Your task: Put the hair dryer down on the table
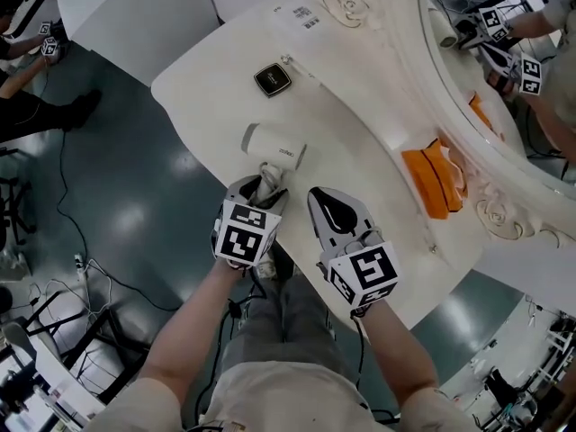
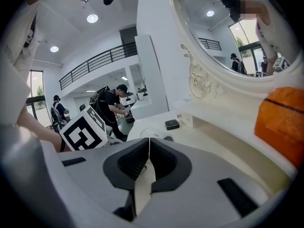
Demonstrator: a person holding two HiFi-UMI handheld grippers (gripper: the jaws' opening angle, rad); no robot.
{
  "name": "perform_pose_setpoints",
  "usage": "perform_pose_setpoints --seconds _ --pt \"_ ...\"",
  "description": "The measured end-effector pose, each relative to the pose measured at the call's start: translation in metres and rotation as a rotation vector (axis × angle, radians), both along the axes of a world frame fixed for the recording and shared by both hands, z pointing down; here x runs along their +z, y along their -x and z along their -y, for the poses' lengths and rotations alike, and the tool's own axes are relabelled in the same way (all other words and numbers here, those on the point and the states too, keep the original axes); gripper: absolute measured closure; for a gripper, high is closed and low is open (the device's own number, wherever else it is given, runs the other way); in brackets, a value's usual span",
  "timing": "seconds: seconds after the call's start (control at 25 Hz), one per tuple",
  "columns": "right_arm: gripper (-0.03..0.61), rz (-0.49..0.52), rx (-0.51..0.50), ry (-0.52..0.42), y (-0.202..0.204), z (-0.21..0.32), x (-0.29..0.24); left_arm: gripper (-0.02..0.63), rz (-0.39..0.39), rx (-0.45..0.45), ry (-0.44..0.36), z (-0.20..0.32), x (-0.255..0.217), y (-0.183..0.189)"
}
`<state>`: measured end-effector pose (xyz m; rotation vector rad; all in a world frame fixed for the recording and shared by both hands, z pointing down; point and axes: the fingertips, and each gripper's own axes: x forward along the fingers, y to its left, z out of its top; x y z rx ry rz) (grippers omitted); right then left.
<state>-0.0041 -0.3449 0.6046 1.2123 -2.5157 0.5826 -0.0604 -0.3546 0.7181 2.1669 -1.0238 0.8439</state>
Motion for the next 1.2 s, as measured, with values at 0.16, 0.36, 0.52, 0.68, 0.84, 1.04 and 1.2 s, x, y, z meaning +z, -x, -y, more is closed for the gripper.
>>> perform_pose_setpoints --seconds 0.16,0.36,0.52,0.68,0.84,1.04,1.2 --pt "0.557 -0.027 0.004 0.0 -0.004 -0.002 -0.002 0.377 0.034 0.0 0.008 -0.002 0.002 -0.005" --pt "0.557 -0.062 0.036 0.004 -0.01 -0.003 -0.003 0.377 0.056 -0.015 0.022 -0.002 0.003 -0.006" --pt "0.557 -0.049 0.06 0.018 -0.015 -0.007 -0.005 0.377 0.042 -0.033 0.018 -0.001 -0.004 -0.006" --pt "0.557 -0.055 0.072 0.019 -0.019 -0.011 -0.008 0.377 0.0 -0.105 0.006 0.001 -0.023 0.002" --pt "0.557 -0.069 0.083 -0.007 -0.021 -0.014 -0.023 0.379 -0.056 -0.162 -0.043 0.0 -0.058 0.009" --pt "0.557 -0.049 0.075 -0.068 -0.016 -0.015 -0.066 0.419 -0.102 -0.225 -0.16 -0.004 -0.119 0.025" --pt "0.557 -0.024 0.074 -0.133 -0.014 -0.018 -0.117 0.485 -0.12 -0.215 -0.275 -0.008 -0.179 0.03"
